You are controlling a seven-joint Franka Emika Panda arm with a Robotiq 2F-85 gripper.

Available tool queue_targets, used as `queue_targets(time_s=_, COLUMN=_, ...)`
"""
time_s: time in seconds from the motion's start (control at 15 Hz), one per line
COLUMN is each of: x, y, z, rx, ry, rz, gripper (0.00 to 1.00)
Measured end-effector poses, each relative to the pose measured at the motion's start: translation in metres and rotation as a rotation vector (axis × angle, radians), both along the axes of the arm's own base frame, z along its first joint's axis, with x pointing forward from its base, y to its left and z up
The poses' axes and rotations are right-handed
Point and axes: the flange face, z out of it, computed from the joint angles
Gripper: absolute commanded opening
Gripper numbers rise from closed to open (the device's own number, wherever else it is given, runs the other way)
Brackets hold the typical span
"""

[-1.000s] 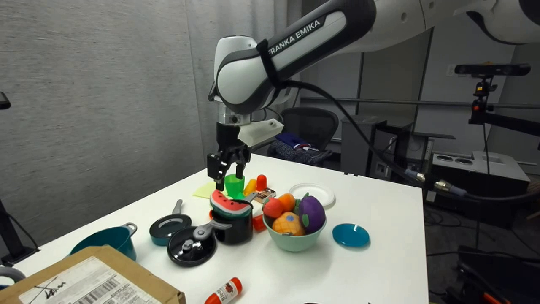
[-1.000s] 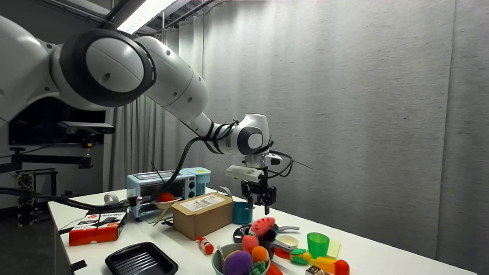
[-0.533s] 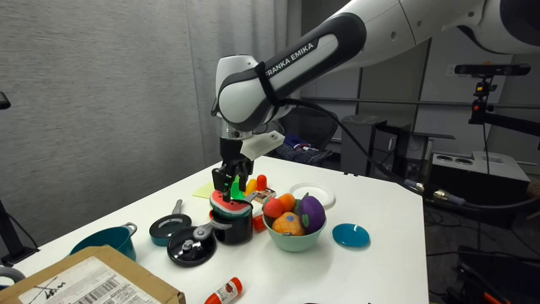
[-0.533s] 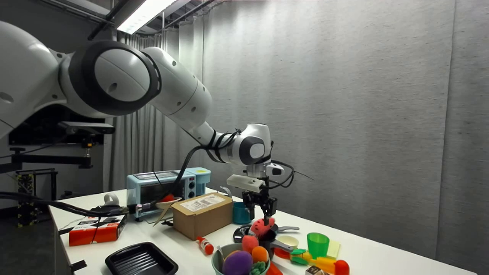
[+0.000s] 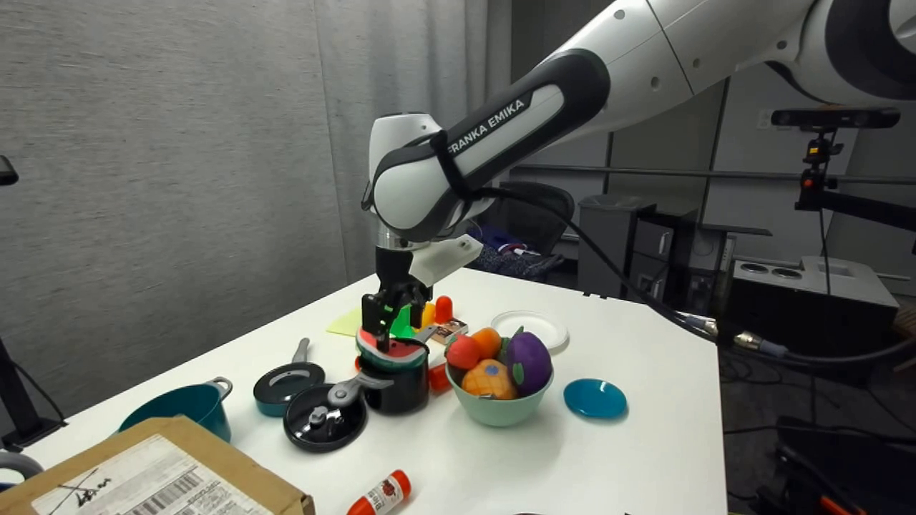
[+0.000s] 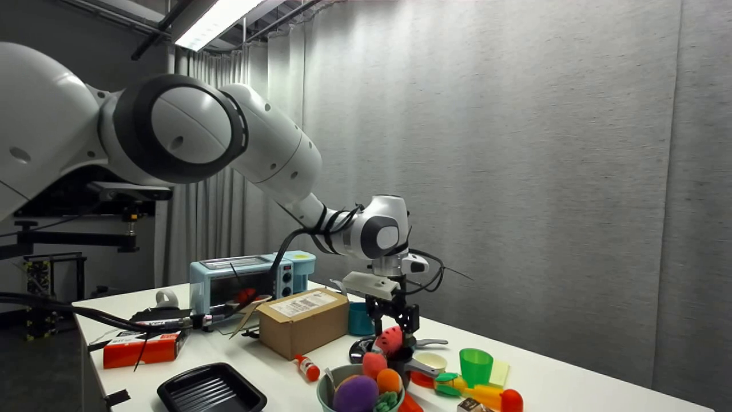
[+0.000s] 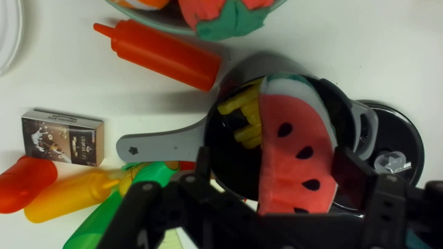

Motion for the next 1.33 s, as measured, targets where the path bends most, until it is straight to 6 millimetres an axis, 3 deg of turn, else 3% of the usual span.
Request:
queue_targets(time_s=0.4, x=0.011, y=0.001, z=-0.015, rx=0.006, ry=-0.04, rz=-0.076, gripper=0.11)
queue_targets(time_s=0.53, x=0.015, y=0.0, z=-0.013, rx=-0.004, ry=-0.078, rz=-0.129, gripper=0.01)
queue_targets(time_s=1.0, x=0.027, y=0.011, z=0.008, rx=-0.102, ry=-0.251, rz=-0.197, gripper=0.02)
queue_targets(time_s=1.33, x=0.025, y=0.027, z=0.007, rx=-0.111, ry=-0.252, rz=-0.167, gripper=0.02)
